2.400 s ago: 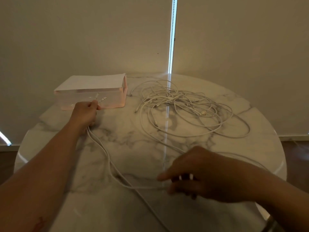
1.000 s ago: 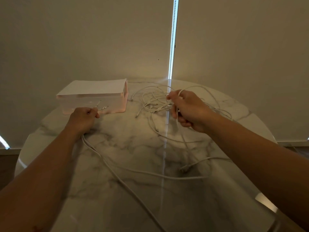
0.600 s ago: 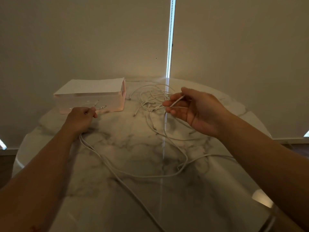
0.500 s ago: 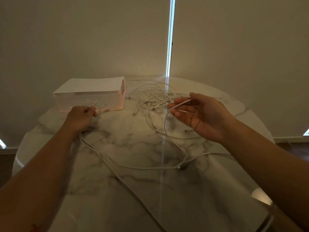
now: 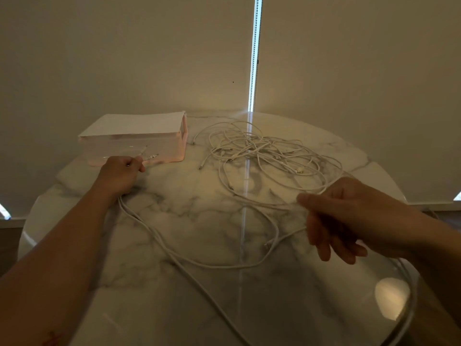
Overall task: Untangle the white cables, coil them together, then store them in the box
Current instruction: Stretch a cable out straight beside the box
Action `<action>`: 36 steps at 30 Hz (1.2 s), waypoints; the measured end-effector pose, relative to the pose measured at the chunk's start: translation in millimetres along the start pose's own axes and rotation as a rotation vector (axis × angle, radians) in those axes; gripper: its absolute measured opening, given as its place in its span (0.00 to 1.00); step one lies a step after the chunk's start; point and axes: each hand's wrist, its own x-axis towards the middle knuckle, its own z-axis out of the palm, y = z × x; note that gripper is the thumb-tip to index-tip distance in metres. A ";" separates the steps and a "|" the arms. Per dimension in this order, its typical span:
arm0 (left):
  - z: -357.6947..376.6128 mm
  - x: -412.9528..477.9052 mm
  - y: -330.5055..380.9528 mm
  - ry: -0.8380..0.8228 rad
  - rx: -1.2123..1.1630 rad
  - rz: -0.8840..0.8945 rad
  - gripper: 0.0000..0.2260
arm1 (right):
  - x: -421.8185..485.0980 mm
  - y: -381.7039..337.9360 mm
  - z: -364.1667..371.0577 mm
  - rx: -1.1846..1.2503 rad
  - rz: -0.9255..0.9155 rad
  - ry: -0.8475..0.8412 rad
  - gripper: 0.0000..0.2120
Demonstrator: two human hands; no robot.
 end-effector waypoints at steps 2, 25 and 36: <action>0.5 -0.4 0.1 -0.002 0.008 0.004 0.18 | -3.5 0.6 8.5 -0.304 -0.151 0.010 0.23; -0.2 -4.2 -1.7 0.008 -0.008 0.013 0.18 | 37.4 27.0 31.1 -0.862 -0.540 0.084 0.09; -0.7 -7.6 1.4 0.006 0.016 0.018 0.17 | 49.2 30.3 20.9 -0.644 -0.520 0.218 0.03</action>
